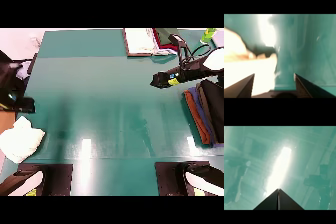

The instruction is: Fold the shirts.

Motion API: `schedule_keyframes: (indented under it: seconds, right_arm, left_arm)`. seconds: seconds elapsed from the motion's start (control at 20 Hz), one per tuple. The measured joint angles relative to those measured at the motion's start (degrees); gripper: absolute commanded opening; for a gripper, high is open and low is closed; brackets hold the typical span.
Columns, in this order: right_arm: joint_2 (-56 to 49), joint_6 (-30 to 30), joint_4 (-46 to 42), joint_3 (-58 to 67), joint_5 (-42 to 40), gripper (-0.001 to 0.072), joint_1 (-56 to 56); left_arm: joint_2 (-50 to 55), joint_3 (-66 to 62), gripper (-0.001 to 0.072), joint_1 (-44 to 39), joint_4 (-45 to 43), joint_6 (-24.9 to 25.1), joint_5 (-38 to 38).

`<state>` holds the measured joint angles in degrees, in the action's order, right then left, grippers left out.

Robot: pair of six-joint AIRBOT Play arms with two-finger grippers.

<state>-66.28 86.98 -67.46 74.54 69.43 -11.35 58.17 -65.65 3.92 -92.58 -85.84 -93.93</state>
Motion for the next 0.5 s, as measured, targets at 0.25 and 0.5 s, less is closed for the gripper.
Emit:
schedule_keyframes:
  seconds: [0.25, 0.5]
  right_arm:
    - [0.0, 0.0, 0.0, 0.0, 0.3, 0.0019, 0.0]
    - [0.0, 0.0, 0.0, 0.0, 0.3, 0.0020, 0.0]
  left_arm:
    - [-0.5, 16.7, 0.0592, 3.6, -1.6, -3.5, 8.3]
    - [-0.6, 25.1, 0.0393, 4.6, -2.7, -6.1, 14.6]
